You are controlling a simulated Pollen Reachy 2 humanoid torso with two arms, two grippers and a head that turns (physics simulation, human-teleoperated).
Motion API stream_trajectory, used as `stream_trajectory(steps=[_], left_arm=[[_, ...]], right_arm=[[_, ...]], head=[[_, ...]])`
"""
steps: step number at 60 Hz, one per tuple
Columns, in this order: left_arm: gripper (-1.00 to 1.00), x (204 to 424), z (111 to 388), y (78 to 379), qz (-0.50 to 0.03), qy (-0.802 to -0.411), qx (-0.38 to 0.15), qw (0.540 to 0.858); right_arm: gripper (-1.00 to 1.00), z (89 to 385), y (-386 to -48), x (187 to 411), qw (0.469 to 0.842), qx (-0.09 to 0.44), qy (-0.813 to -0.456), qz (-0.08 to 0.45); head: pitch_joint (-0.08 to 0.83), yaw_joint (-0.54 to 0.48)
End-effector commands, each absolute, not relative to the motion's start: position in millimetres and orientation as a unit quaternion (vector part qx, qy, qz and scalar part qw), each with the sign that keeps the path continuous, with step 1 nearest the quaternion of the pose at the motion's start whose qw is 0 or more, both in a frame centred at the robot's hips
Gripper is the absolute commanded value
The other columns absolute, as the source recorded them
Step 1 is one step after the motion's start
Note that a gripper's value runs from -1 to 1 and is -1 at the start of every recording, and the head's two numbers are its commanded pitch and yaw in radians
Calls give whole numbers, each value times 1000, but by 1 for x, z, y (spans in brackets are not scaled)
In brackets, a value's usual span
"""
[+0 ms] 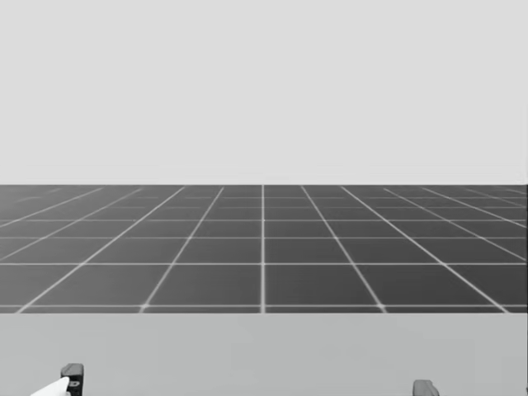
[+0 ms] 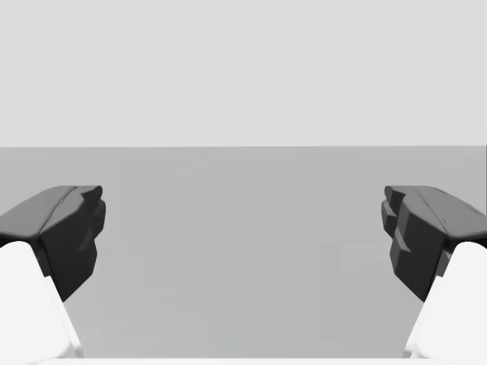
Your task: Look at the card. If it is red, pick the object on the left. If it is green, pick the object on the right.
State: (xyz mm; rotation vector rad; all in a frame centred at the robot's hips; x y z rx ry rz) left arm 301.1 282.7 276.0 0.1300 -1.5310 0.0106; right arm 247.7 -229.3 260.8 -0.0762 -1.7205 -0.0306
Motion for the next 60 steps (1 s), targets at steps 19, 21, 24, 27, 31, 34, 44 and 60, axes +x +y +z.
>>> stream_trajectory(steps=[19,21,24,27,31,34,44,60], left_arm=[[-1000,301,275,282,5,-692,63,719],[-1000,302,275,282,5,-692,64,719],[-1000,302,274,282,5,-692,64,719],[-1000,302,274,282,4,-692,64,719],[-1000,302,274,282,2,-692,65,719],[-1000,302,274,282,1,-692,65,719],[-1000,302,274,282,0,-691,65,719],[-1000,301,276,281,-2,-694,62,718]], right_arm=[[-1000,264,-226,244,648,-43,-760,-27],[-1000,264,-226,244,648,-44,-760,-27],[-1000,264,-226,245,649,-44,-759,-27],[-1000,264,-227,245,649,-46,-759,-26],[-1000,264,-227,245,648,-47,-760,-24],[-1000,264,-227,245,648,-46,-760,-23],[-1000,264,-227,245,649,-46,-759,-23],[-1000,262,-226,246,653,-46,-756,-21]], head=[[262,0],[291,-2],[358,-5],[423,-9],[486,-12],[545,-14],[688,-11],[773,5]])
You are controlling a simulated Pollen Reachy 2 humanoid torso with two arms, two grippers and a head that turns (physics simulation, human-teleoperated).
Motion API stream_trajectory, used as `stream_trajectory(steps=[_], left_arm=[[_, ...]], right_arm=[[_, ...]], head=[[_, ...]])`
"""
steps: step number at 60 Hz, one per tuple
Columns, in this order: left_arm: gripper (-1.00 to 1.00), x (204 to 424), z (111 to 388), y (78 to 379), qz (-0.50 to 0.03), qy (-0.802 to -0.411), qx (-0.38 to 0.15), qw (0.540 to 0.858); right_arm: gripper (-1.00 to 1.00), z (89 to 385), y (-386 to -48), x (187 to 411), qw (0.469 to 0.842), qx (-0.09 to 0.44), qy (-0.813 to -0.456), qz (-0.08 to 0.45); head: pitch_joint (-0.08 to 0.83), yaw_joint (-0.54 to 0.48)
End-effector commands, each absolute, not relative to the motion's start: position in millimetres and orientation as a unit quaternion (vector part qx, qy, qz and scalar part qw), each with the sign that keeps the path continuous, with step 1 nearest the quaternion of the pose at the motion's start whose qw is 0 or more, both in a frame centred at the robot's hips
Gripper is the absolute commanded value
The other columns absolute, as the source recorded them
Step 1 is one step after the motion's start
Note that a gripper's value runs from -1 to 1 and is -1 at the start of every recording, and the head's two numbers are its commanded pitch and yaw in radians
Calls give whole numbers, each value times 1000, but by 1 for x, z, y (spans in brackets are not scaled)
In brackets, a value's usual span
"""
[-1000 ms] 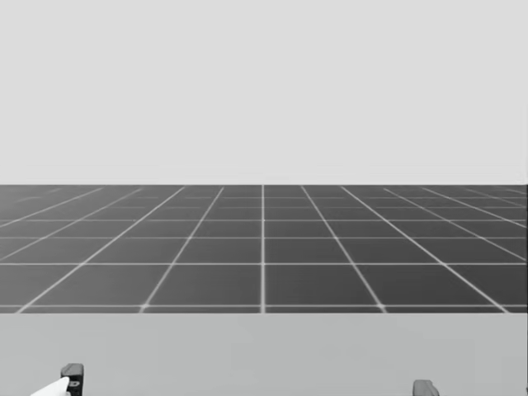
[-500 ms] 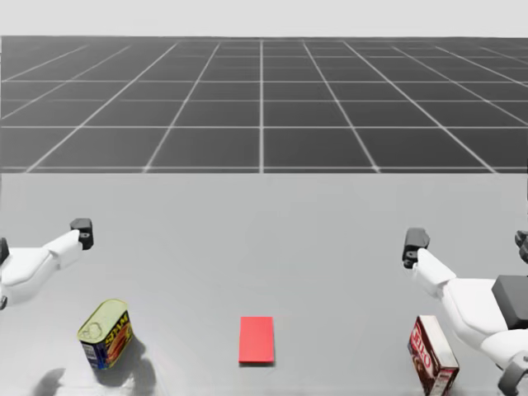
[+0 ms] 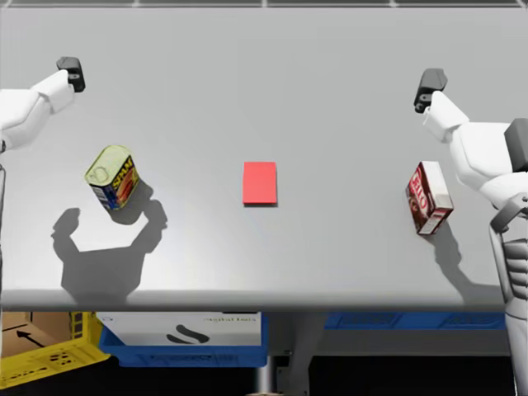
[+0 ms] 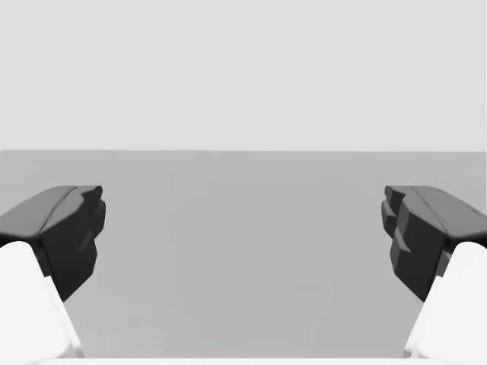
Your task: Look at the card. If it is red, pick the object on the left. If it is green, pick the object on the right.
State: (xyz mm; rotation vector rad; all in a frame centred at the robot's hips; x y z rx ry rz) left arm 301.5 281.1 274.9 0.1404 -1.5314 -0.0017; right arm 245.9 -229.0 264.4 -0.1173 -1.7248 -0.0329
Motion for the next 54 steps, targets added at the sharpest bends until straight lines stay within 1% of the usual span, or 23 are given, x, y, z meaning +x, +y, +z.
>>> stream_trajectory(steps=[1,16,23,30,35,42,49,54], left_arm=[[-1000,301,276,281,-2,-694,62,717],[-1000,300,277,280,0,-694,62,717],[-1000,300,277,280,-1,-694,62,718],[-1000,300,276,280,-1,-692,63,719],[-1000,300,275,280,-1,-691,63,720],[-1000,300,276,280,0,-692,62,719],[-1000,300,275,280,0,-692,62,720],[-1000,300,276,279,-2,-692,61,719]], right_arm=[[-1000,262,-226,246,653,-46,-756,-21],[-1000,263,-226,246,652,-46,-756,-21],[-1000,263,-226,246,653,-45,-756,-20],[-1000,263,-226,245,653,-45,-756,-19],[-1000,263,-225,245,653,-44,-756,-19],[-1000,262,-225,246,653,-44,-756,-18],[-1000,262,-225,246,653,-44,-756,-19],[-1000,262,-225,246,652,-43,-756,-19]], head=[[772,5],[747,12],[740,40],[735,120],[728,210],[718,303],[710,359],[706,362]])
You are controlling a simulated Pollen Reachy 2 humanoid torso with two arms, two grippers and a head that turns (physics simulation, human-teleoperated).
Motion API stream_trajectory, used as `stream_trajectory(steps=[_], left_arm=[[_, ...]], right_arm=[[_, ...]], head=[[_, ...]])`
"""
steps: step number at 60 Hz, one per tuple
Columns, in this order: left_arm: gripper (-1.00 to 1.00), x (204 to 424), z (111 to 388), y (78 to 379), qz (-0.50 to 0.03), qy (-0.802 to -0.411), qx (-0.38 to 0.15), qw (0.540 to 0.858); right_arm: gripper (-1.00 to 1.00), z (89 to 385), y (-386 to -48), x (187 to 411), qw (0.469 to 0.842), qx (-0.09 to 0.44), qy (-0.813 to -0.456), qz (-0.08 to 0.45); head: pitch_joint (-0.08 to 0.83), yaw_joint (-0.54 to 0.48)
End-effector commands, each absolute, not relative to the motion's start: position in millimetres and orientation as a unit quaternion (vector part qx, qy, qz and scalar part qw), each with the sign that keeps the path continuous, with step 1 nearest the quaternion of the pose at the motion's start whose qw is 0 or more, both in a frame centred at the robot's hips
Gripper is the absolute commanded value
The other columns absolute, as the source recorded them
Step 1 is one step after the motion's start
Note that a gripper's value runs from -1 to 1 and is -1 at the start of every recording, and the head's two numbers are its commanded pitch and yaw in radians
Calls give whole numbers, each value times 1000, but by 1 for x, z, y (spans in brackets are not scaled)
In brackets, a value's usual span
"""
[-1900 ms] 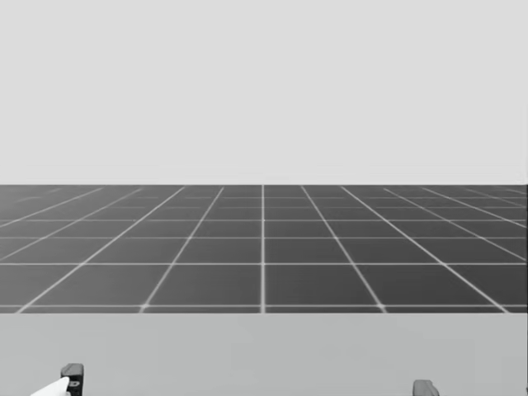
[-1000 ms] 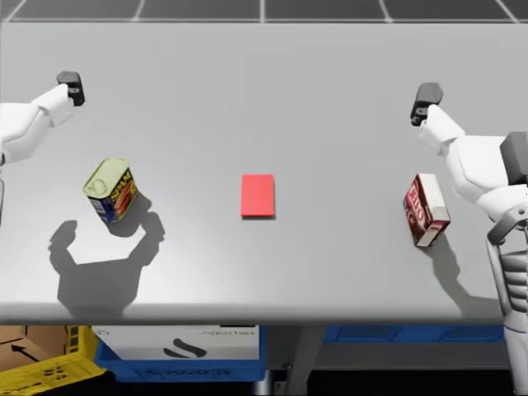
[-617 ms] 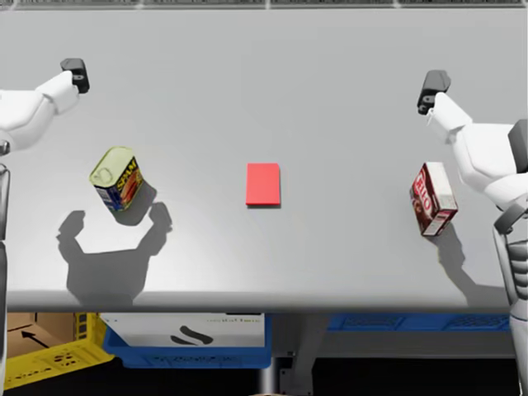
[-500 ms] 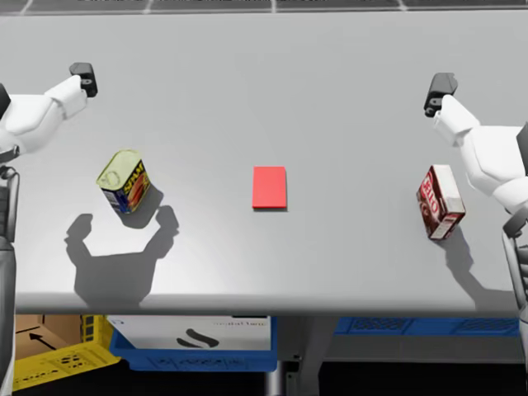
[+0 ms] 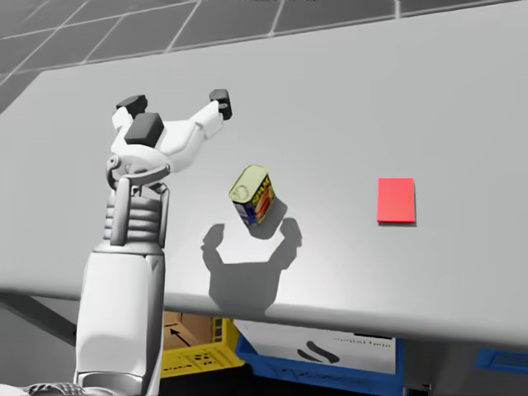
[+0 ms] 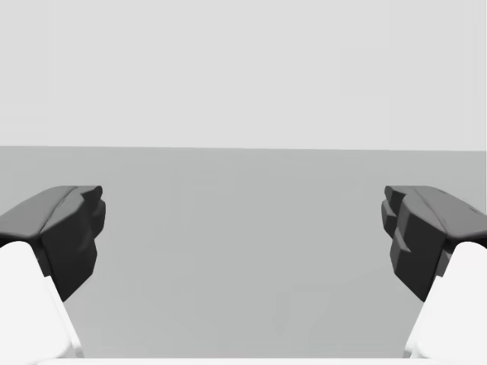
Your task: Look at the card. If it is red, pick the object on the left. If it is green, pick the object on the right.
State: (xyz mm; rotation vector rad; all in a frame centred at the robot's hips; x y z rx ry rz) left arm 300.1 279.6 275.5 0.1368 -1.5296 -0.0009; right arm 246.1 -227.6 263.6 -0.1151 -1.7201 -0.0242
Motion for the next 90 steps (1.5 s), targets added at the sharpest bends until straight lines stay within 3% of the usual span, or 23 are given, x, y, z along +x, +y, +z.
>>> stream_trajectory(steps=[1,11,15,17,24,28,33,34,41,51,62,72,90], left_arm=[[-1000,300,275,278,-2,-692,61,720],[-1000,298,278,276,2,-683,44,729],[-1000,294,285,273,-6,-671,59,739],[-1000,288,290,269,4,-668,93,738],[-1000,268,304,267,-6,-661,61,748],[-1000,245,309,268,-44,-653,10,756],[-1000,225,299,270,-61,-645,-16,761],[-1000,217,294,272,-88,-628,-28,773],[-1000,188,265,276,-122,-590,-38,798],[-1000,169,233,283,-137,-561,-62,814],[-1000,181,206,279,-112,-543,-77,829],[-1000,201,190,267,-85,-532,-59,840],[-1000,241,191,245,-84,-532,-34,842]], right_arm=[[-1000,262,-225,246,652,-43,-756,-19],[-1000,262,-226,246,652,-44,-757,-19],[-1000,261,-226,246,653,-45,-756,-21],[-1000,259,-227,247,654,-47,-755,-22],[-1000,255,-229,249,657,-51,-751,-23],[-1000,253,-230,250,658,-51,-751,-24],[-1000,253,-230,250,657,-51,-751,-25],[-1000,253,-230,250,657,-51,-752,-25],[-1000,254,-231,250,656,-51,-753,-25],[-1000,255,-231,250,654,-51,-754,-25],[-1000,255,-232,249,654,-51,-754,-25],[-1000,257,-232,248,652,-49,-756,-25],[-1000,258,-231,247,650,-48,-758,-24]], head=[[704,360],[705,350],[703,338],[702,334],[704,341],[705,347],[701,343],[700,339],[695,336],[689,338],[686,341],[677,338],[662,335]])
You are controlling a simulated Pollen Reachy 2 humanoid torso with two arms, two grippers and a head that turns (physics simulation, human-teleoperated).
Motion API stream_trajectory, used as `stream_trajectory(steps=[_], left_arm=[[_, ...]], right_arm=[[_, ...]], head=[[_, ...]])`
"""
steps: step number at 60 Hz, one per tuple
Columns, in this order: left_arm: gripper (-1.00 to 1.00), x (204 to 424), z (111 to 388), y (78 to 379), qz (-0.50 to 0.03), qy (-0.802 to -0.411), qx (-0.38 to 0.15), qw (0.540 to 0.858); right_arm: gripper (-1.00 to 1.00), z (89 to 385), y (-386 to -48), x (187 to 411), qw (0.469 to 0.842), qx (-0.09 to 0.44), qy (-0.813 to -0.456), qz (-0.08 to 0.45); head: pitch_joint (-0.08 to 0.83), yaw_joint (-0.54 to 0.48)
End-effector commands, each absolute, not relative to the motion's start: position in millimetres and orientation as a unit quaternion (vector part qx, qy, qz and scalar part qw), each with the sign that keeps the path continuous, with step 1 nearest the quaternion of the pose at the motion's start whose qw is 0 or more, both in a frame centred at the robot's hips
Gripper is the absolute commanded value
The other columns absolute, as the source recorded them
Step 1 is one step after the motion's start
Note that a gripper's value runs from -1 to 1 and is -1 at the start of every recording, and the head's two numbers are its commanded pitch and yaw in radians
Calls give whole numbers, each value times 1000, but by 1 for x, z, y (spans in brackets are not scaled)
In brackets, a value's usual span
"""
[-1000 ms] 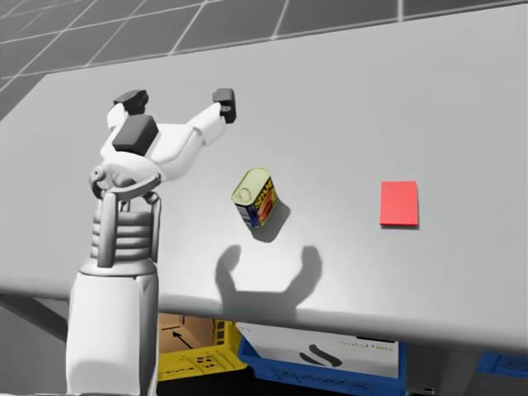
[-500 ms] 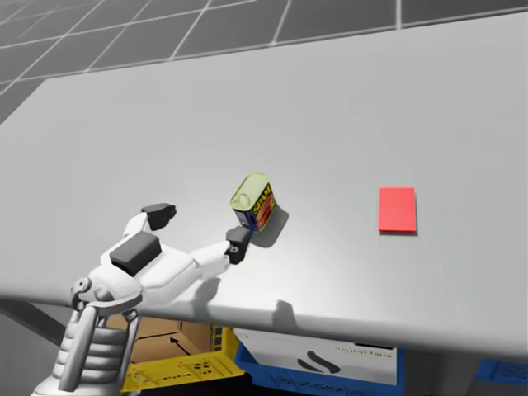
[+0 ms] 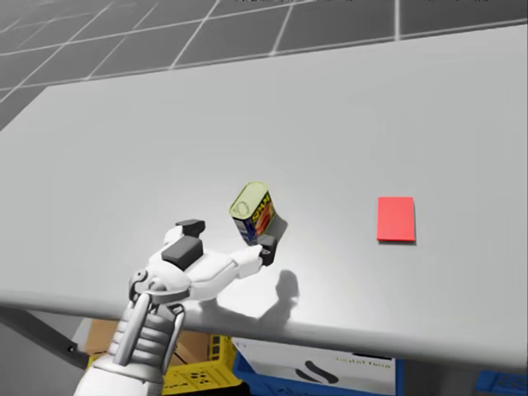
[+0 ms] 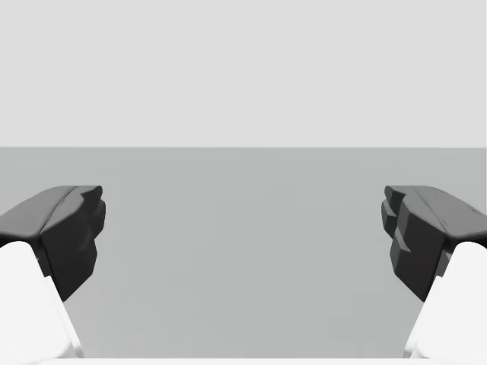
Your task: Look at the card. If it is red, pick the object on the left. If it is green, pick the object on the right.
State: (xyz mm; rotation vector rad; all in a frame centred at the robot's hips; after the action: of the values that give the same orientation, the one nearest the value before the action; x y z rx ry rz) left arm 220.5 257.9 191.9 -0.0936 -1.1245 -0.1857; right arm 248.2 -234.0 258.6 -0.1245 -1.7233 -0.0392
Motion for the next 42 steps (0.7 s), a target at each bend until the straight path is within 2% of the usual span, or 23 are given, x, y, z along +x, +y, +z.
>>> stream_trajectory(steps=[1,7,21,34,36,38,39,40,42], left_arm=[[-1000,243,191,244,-84,-531,-34,842],[-1000,260,190,236,-79,-520,-22,850],[-1000,284,182,232,-78,-512,5,856],[-1000,288,172,239,-65,-497,15,865],[-458,287,170,239,-64,-492,20,868],[-11,286,169,239,-65,-490,23,869],[715,285,169,239,-66,-488,24,870],[900,284,169,238,-68,-486,22,871],[958,282,169,238,-68,-485,19,872]], right_arm=[[-1000,258,-231,247,650,-48,-758,-24],[-1000,256,-231,247,651,-49,-757,-24],[-1000,257,-231,246,650,-48,-758,-23],[-1000,257,-231,245,649,-48,-759,-24],[-1000,257,-231,245,649,-48,-759,-24],[-1000,257,-231,245,649,-48,-759,-24],[-1000,257,-231,245,649,-48,-759,-24],[-1000,257,-231,245,649,-48,-759,-24],[-1000,258,-231,245,648,-48,-759,-24]], head=[[661,335],[654,339],[649,336],[642,339],[641,339],[641,340],[641,340],[640,340],[639,340]])
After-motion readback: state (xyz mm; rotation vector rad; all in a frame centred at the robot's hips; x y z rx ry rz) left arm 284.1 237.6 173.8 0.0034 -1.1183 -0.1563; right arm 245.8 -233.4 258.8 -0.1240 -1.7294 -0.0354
